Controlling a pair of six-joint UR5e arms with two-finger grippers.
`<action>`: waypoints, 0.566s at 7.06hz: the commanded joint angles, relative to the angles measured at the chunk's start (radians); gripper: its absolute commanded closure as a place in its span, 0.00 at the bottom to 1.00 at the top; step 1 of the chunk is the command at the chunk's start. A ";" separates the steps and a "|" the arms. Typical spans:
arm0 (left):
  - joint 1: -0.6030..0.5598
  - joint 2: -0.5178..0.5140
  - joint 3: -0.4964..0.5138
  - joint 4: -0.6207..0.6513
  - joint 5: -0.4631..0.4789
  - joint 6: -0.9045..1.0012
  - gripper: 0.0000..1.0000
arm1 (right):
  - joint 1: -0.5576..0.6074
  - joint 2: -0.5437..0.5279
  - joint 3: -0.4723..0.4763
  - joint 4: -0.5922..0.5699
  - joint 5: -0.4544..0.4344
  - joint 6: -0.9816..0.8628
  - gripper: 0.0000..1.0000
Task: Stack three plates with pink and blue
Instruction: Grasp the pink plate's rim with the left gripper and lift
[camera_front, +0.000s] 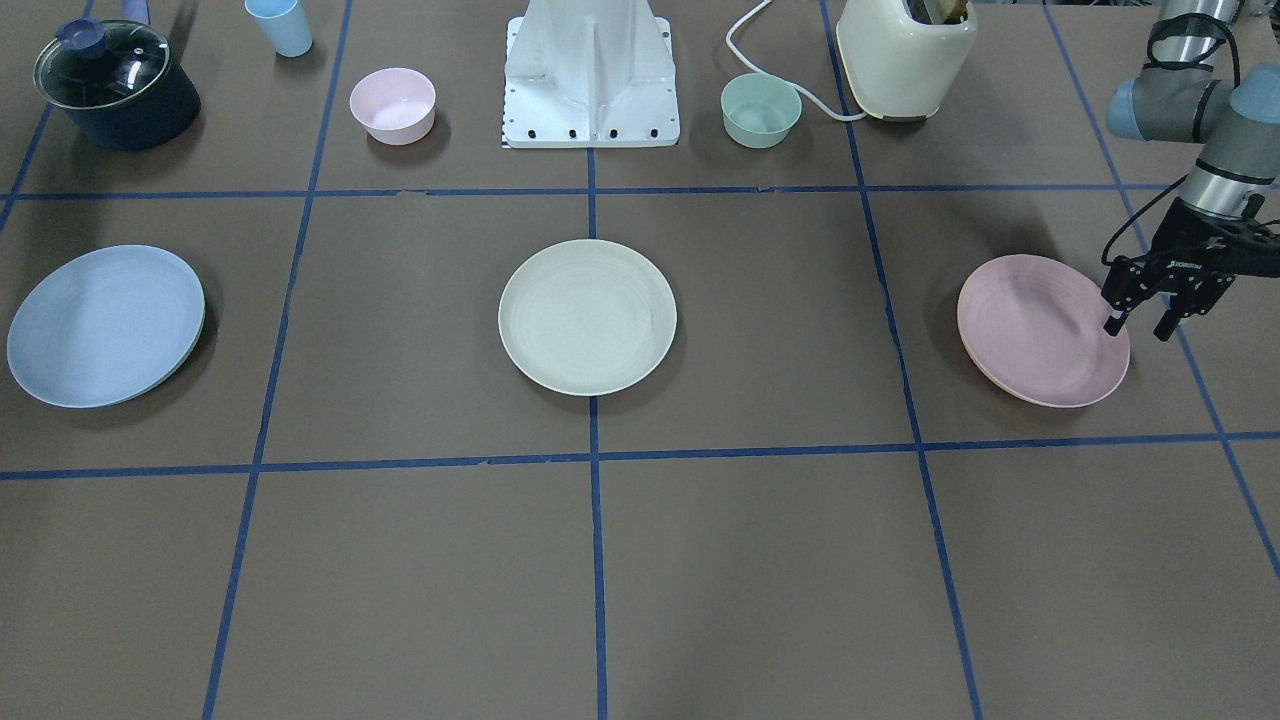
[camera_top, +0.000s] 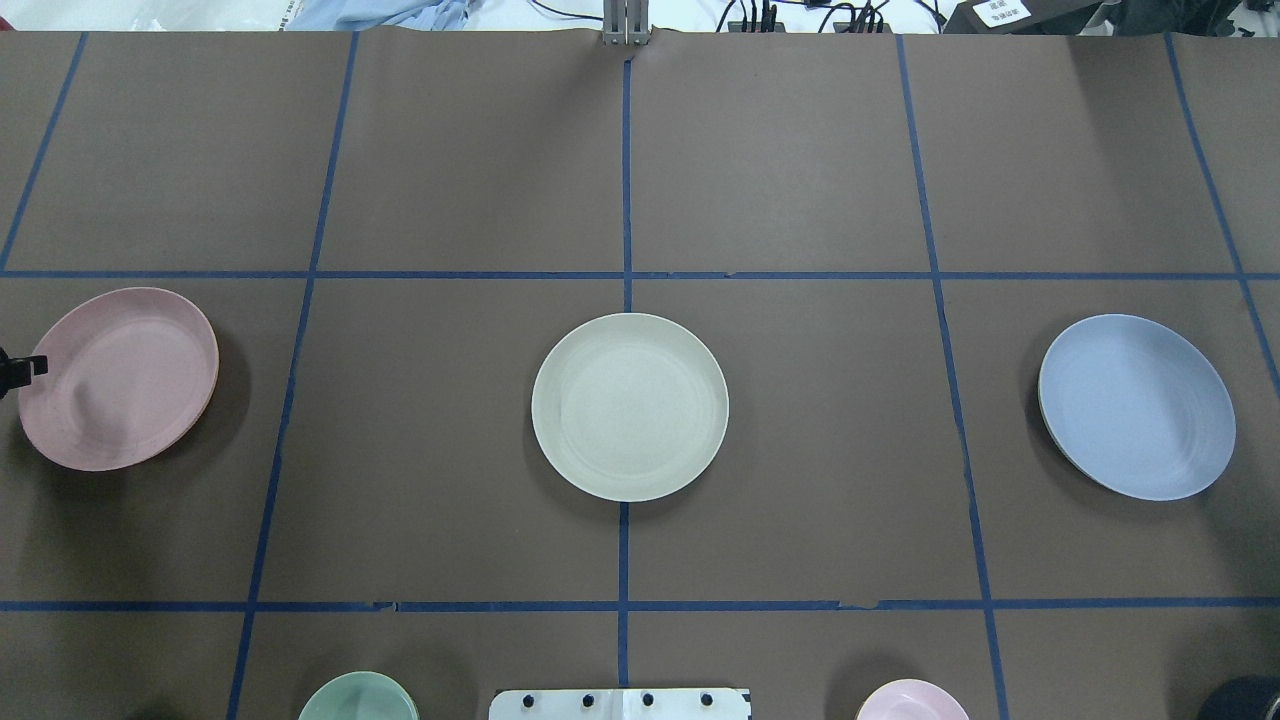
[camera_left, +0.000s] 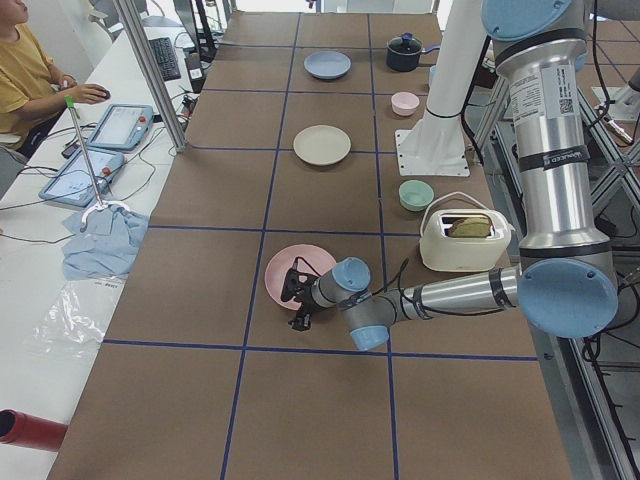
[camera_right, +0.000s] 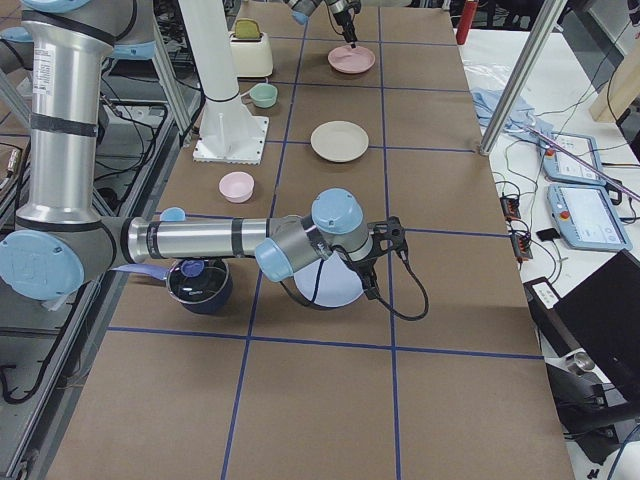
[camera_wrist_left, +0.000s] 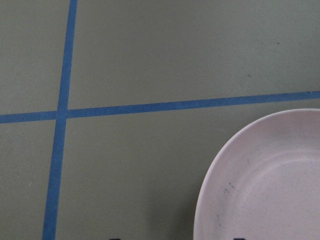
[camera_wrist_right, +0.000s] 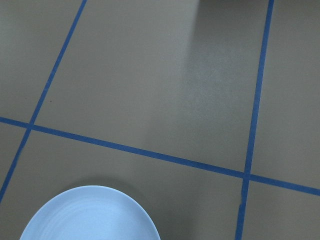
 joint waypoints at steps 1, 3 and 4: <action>0.011 -0.008 -0.005 -0.003 0.000 0.002 1.00 | 0.000 0.000 -0.001 0.000 0.000 0.000 0.00; 0.011 -0.006 -0.020 -0.006 -0.001 0.011 1.00 | 0.000 -0.008 -0.001 0.008 0.002 0.000 0.00; 0.006 -0.005 -0.044 -0.021 -0.015 0.011 1.00 | 0.000 -0.008 -0.001 0.008 0.002 0.001 0.00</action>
